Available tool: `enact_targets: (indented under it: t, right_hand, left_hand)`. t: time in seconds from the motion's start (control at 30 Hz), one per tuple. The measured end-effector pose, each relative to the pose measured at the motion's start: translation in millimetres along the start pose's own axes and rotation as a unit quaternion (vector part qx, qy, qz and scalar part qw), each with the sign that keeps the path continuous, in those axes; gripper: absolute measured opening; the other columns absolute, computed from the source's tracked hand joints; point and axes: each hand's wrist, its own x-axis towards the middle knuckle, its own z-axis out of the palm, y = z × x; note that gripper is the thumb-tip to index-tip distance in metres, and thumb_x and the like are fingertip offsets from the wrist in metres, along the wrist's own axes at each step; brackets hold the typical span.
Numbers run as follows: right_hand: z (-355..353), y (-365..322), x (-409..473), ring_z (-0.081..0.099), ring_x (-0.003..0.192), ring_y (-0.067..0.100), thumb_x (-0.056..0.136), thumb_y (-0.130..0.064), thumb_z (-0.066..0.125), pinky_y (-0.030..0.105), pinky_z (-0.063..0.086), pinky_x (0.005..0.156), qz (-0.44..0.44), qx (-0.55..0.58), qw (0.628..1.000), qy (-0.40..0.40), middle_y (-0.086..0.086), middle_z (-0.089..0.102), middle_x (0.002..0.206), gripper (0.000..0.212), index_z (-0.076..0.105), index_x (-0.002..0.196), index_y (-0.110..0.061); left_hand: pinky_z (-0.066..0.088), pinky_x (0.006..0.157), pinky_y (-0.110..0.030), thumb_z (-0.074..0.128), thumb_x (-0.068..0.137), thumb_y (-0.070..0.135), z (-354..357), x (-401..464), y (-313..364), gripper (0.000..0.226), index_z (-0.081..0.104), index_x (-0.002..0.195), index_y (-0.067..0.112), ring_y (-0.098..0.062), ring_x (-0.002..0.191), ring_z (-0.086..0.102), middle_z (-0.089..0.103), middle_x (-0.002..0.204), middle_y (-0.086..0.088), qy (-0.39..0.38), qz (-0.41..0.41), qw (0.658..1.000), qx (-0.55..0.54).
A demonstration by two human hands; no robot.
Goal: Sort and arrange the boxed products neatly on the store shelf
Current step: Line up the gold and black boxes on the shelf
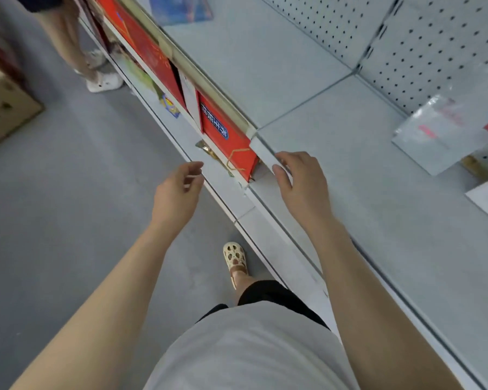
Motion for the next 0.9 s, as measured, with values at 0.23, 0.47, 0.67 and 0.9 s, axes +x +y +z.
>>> enact_targets:
  t: [0.23,0.47,0.67,0.9]
  right_hand:
    - [32,-26,150,0.053,0.111,0.024,0.100,-0.026,0.053,0.037,0.042,0.098,0.006,0.011,1.000,-0.005,0.005,0.061,0.121,0.031,0.061,0.128,-0.017]
    - [71,-65,302,0.051,0.118,0.028,0.101,-0.028,0.051,0.036,0.039,0.098,0.031,-0.015,0.999,-0.025,0.009,0.059,0.127,0.037,0.055,0.136,-0.015]
    - [118,-111,428,0.050,0.120,0.033,0.099,-0.027,0.054,0.039,0.038,0.100,0.086,-0.024,0.996,-0.024,0.015,0.056,0.131,0.044,0.049,0.140,-0.012]
    - [150,-151,541,0.053,0.114,0.037,0.097,-0.027,0.057,0.043,0.040,0.097,0.147,-0.035,0.988,0.014,0.018,0.056,0.127,0.046,0.049,0.139,-0.011]
  left_hand:
    - [0.040,0.069,-0.001,0.055,0.097,0.021,-34,139,14,0.027,0.062,0.123,0.026,0.014,0.088,0.056,0.064,0.109,0.013,0.014,-0.003,1.000,0.002]
    - [0.046,0.085,-0.021,0.054,0.098,0.022,-76,290,15,0.028,0.061,0.125,0.025,0.000,0.093,0.058,0.064,0.117,0.009,0.007,0.040,0.999,0.015]
    - [0.051,0.091,-0.038,0.054,0.097,0.023,-119,435,2,0.030,0.060,0.125,0.024,-0.010,0.102,0.061,0.063,0.118,0.009,-0.047,0.120,0.989,0.070]
    - [0.048,0.089,-0.031,0.058,0.093,0.022,-159,577,4,0.033,0.060,0.127,0.024,-0.016,0.101,0.062,0.062,0.119,0.003,-0.107,0.195,0.965,0.142]
